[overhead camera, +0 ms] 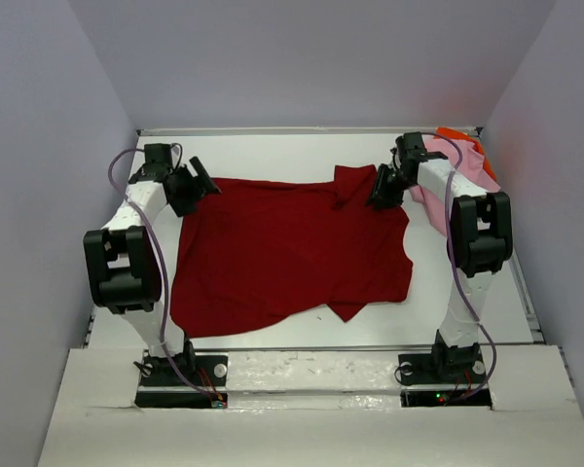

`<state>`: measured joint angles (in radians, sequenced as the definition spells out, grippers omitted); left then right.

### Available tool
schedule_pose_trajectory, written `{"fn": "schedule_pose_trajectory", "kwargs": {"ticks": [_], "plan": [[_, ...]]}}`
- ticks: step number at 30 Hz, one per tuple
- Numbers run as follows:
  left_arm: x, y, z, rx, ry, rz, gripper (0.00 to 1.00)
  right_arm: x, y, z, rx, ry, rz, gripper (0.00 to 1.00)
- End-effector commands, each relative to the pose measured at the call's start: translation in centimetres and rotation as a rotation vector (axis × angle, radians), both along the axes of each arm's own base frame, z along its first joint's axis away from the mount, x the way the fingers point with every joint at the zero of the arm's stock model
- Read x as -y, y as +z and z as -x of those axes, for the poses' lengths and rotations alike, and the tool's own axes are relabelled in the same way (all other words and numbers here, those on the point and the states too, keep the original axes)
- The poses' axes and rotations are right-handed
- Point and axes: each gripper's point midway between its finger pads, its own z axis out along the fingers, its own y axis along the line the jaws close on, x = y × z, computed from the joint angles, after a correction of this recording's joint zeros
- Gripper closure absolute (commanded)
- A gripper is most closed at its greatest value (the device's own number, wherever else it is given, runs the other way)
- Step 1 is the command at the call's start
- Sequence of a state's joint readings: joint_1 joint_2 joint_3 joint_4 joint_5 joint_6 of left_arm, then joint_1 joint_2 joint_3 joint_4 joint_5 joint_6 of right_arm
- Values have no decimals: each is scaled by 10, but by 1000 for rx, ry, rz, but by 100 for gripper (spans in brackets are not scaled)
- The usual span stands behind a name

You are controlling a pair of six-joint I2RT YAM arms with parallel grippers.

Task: Fold and stack the t-shirts
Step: Flatten out the tshirt

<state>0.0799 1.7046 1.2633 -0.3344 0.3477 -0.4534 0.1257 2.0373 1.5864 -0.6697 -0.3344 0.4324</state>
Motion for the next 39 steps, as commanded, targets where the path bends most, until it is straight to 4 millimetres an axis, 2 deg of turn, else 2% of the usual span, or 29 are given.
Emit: {"fn": "schedule_pose_trajectory", "kwargs": {"ticks": [1, 2, 4, 7, 10, 11, 13, 16, 18, 22, 23, 24, 26, 27, 28, 30, 31, 35, 39], "plan": [[11, -26, 6, -90, -65, 4, 8, -4, -8, 6, -22, 34, -20, 62], [11, -38, 7, -122, -69, -7, 8, -3, -11, 7, -27, 37, -15, 62], [16, -46, 9, -161, -89, -39, 8, -1, -19, 14, -48, 43, -5, 60], [18, -68, 14, -237, -110, -77, 8, 0, -28, 22, -76, 46, 1, 59], [15, -75, 15, -284, -118, -108, 8, -1, -33, 31, -91, 53, 15, 60], [22, -80, 17, -297, -134, -145, 8, 0, -35, 32, -96, 54, 16, 60], [21, -81, 18, -313, -136, -171, 8, 0, -37, 35, -106, 55, 19, 64], [13, -91, 27, -394, -129, -248, 8, 0, -45, 47, -150, 61, 35, 81], [8, -101, 36, -449, -128, -297, 8, 3, -56, 55, -196, 61, 55, 89], [7, -115, 67, -522, -129, -306, 7, 3, -68, 86, -297, 83, 104, 89], [9, -111, 72, -513, -129, -307, 7, 3, -69, 98, -321, 89, 128, 89], [11, -112, 77, -518, -131, -307, 7, 1, -66, 97, -306, 90, 140, 88], [12, -118, 96, -543, -136, -308, 7, 4, -70, 119, -352, 84, 160, 88], [14, -113, 100, -526, -137, -311, 7, 4, -70, 133, -372, 77, 169, 88], [14, -118, 113, -547, -142, -311, 7, 6, -70, 141, -384, 72, 173, 88], [15, -114, 124, -538, -143, -306, 7, 6, -69, 155, -400, 67, 176, 87], [14, -118, 137, -559, -147, -307, 7, 9, -68, 169, -412, 55, 177, 87], [12, -109, 159, -538, -142, -309, 7, 22, -62, 195, -421, 35, 218, 87], [8, -103, 168, -529, -136, -322, 6, 29, -54, 205, -403, 22, 243, 86]]}}
